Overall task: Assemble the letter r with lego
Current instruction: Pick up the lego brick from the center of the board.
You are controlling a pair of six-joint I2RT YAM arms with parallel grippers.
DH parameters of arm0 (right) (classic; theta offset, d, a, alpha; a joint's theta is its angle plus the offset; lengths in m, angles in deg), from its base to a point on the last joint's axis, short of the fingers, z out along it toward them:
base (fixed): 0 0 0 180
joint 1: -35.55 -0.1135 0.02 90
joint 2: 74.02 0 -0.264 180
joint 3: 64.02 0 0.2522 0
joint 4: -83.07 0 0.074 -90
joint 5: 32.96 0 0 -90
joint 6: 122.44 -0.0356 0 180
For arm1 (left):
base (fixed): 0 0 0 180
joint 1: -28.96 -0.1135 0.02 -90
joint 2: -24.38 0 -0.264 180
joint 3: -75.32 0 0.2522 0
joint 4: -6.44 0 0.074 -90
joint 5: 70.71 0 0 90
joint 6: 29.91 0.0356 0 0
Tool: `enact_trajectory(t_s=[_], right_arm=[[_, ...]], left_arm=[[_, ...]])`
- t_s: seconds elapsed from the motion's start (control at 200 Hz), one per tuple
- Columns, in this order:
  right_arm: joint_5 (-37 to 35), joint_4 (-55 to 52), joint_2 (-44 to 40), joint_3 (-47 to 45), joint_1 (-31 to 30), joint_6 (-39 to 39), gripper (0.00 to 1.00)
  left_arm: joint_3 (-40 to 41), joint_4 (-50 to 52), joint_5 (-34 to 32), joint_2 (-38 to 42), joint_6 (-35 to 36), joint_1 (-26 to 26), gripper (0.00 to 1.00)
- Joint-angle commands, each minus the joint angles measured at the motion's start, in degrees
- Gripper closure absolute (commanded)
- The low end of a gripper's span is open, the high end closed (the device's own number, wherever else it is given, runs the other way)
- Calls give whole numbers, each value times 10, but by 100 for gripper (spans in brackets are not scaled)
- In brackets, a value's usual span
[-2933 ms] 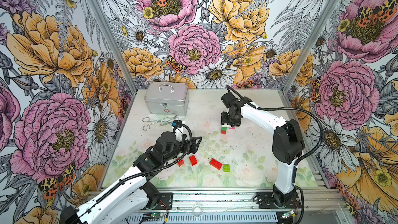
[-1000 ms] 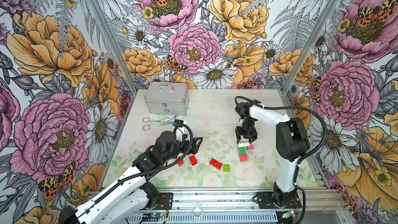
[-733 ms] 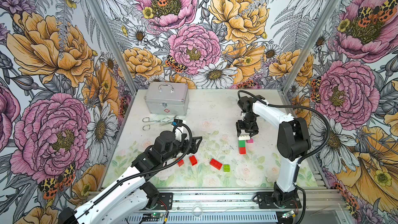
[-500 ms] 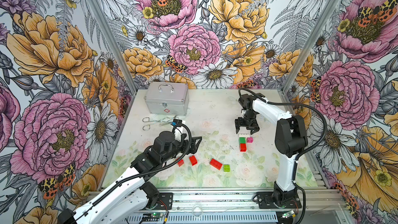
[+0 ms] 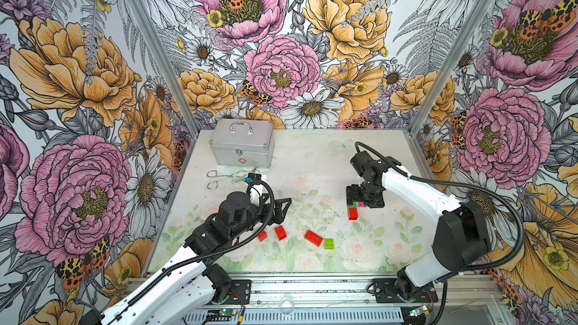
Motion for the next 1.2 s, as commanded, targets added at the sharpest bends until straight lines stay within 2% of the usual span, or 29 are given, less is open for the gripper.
enact_trajectory(t_s=[0.0, 0.185, 0.43, 0.545, 0.675, 0.77, 0.93, 1.196], right_arm=[[-35, 78, -57, -59, -39, -81, 15], [-59, 114, -122, -122, -92, -128, 15], [-90, 118, -124, -122, -167, -164, 18], [-89, 130, -110, -126, -190, -167, 25], [-69, 162, -91, -128, -227, -178, 31], [-60, 175, -69, -119, -234, -183, 31], [-61, 180, -22, -83, -233, -160, 23], [-40, 179, 37, -25, -219, -114, 17]], left_arm=[[9, -17, -11, -1, -4, 6, 1], [25, -18, -41, -13, -20, 36, 1], [83, -22, -124, -28, -81, 113, 1], [97, -20, -154, -29, -103, 146, 1], [85, -1, -164, -36, -108, 149, 1], [62, 42, -179, -44, -120, 143, 1], [49, 117, -196, -31, -164, 142, 1], [43, 257, -276, -3, -330, 180, 1]])
